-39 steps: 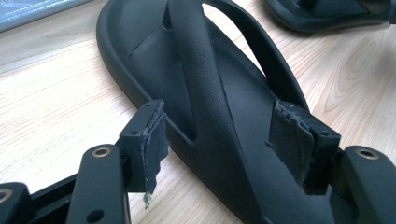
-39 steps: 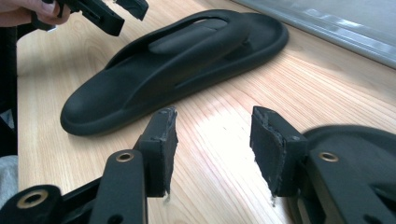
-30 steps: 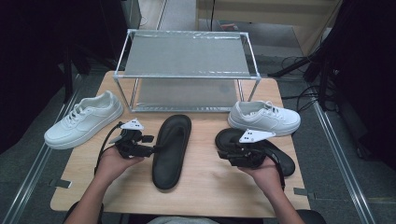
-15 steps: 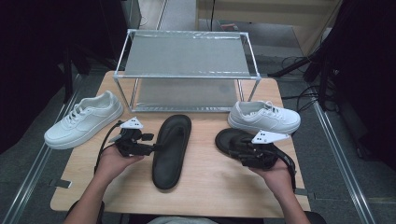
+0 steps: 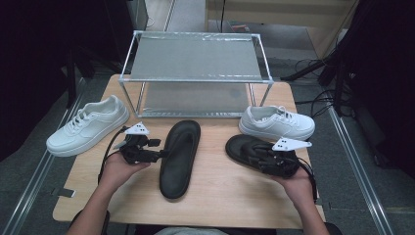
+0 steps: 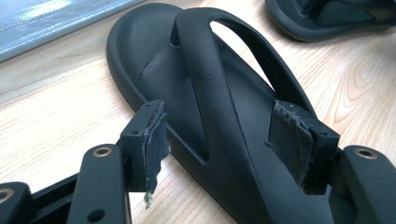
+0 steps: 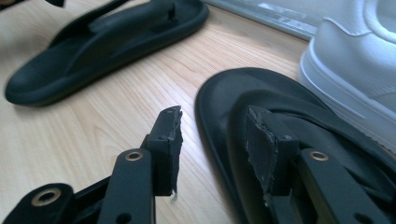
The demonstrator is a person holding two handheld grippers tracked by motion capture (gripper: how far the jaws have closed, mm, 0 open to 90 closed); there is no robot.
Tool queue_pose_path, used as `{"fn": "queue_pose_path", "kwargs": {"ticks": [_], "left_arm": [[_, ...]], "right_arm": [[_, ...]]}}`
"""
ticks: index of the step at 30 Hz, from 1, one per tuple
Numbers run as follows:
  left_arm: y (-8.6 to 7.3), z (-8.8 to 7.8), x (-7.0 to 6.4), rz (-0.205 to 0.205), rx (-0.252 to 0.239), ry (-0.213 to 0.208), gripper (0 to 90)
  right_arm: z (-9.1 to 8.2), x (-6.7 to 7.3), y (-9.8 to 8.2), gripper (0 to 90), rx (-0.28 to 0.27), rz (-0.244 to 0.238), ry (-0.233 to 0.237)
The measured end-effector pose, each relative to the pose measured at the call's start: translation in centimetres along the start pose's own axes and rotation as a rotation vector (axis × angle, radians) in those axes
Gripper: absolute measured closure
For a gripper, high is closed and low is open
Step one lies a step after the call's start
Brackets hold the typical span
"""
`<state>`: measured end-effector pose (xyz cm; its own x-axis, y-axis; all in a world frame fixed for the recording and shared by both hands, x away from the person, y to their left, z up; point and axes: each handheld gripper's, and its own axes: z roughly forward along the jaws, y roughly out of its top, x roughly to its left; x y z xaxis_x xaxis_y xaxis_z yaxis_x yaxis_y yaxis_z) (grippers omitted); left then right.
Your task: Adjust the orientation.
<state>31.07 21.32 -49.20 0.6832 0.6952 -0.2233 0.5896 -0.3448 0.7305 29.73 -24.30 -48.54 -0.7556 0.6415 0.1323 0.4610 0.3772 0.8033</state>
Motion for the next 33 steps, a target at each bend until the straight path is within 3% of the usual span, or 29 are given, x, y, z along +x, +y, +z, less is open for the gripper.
{"fn": "queue_pose_path", "kwargs": {"ticks": [13, 18, 23, 25, 28, 33], "left_arm": [[0.0, 0.0, 0.0, 0.002, -0.003, -0.003, 37.3], [0.0, 0.1, 0.0, 0.002, -0.001, -0.006, 37.3], [0.0, 0.1, 0.0, 0.004, 0.001, -0.008, 37.3], [0.0, 0.2, -0.1, 0.004, -0.001, -0.008, 37.3], [0.0, 0.2, -0.1, 0.009, 0.002, -0.006, 37.3], [0.0, 0.2, -0.1, 0.010, 0.002, -0.007, 37.3]], "right_arm": [[0.0, -1.8, -0.9, 58.1, 0.013, 0.022, -0.029], [1.1, -2.3, -1.0, 61.2, 0.053, 0.032, 0.011], [2.2, -2.2, -0.9, 67.4, 0.077, -0.012, 0.035], [2.5, -2.2, -0.8, 73.4, 0.086, -0.015, 0.022], [2.4, -2.5, -0.7, 74.9, 0.091, 0.021, 0.036], [2.4, -2.3, -0.5, 75.9, 0.094, 0.023, 0.027]]}}
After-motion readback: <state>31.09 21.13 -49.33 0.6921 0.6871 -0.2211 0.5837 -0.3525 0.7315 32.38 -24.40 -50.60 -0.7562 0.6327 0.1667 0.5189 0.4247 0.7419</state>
